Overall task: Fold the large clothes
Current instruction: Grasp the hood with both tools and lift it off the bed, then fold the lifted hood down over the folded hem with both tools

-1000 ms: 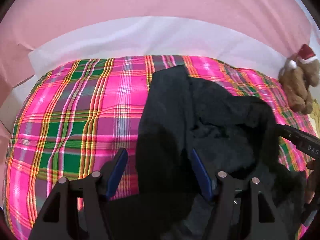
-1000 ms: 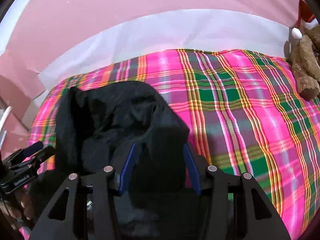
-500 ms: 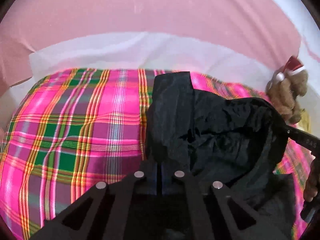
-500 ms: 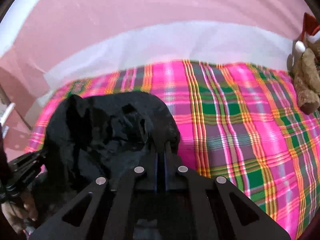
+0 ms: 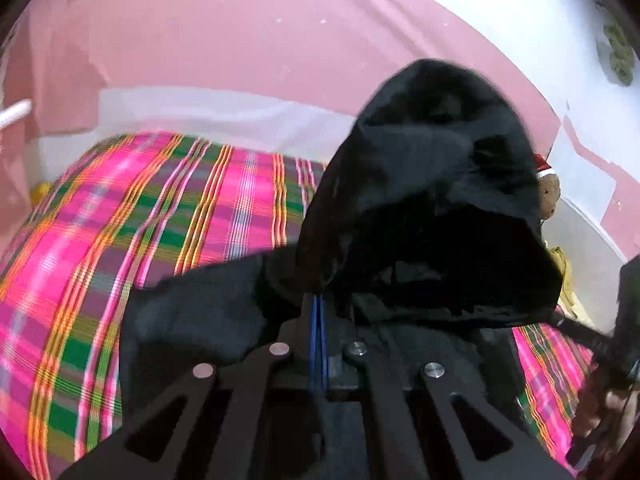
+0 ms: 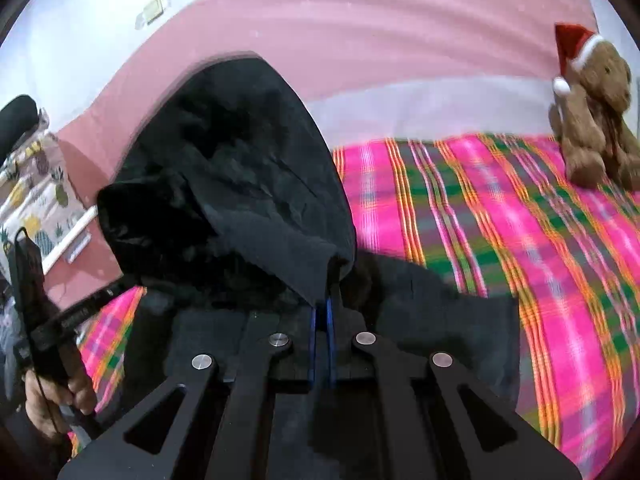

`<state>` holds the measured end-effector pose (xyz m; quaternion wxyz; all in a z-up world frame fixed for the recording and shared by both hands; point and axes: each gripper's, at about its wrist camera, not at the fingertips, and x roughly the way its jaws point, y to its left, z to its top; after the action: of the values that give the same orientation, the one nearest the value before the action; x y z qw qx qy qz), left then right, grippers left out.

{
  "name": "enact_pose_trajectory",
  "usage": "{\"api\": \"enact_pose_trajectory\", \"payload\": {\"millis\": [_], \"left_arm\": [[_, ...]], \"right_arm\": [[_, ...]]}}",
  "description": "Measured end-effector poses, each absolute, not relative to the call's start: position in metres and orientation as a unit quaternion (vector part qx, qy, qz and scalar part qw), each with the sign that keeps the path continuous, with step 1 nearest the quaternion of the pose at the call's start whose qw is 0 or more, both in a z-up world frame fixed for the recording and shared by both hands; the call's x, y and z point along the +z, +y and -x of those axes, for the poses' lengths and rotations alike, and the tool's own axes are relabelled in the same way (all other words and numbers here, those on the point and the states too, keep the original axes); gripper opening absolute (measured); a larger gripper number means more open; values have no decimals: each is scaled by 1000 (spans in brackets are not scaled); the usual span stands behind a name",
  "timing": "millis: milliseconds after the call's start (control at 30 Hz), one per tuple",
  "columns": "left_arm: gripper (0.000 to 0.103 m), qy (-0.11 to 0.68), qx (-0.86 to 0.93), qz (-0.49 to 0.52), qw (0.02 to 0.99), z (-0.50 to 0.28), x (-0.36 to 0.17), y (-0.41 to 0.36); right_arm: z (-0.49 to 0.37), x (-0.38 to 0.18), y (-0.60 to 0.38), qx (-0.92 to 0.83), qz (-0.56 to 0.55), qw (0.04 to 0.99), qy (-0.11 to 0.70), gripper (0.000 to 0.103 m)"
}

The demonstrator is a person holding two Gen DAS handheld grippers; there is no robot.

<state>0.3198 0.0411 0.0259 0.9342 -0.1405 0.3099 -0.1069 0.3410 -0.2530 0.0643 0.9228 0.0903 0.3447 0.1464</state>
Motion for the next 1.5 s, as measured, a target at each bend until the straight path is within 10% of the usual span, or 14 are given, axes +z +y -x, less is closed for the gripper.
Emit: {"api": "enact_pose_trajectory", "payload": {"millis": [400, 567, 700, 900, 933, 967, 1500], "left_arm": [[2, 370, -72, 156, 913, -249, -22, 68], [6, 357, -79, 181, 913, -241, -6, 76], [52, 339, -84, 177, 920, -255, 12, 67], [53, 350, -126, 148, 916, -278, 9, 31], [53, 358, -131, 141, 914, -279, 3, 26], [53, 365, -139, 134, 911, -278, -4, 20], [54, 440, -118, 128, 881, -261, -54, 0]], "right_arm": [[-290, -1, -276, 137, -152, 881, 428, 4], [-285, 8, -275, 159, -185, 875, 419, 30], [-298, 13, -263, 188, -224, 862, 413, 45], [-335, -6, -244, 183, -249, 836, 453, 41], [-337, -10, -240, 182, -246, 835, 457, 12], [-336, -13, -237, 175, -233, 840, 458, 4], [-314, -44, -235, 145, -187, 848, 473, 4]]}}
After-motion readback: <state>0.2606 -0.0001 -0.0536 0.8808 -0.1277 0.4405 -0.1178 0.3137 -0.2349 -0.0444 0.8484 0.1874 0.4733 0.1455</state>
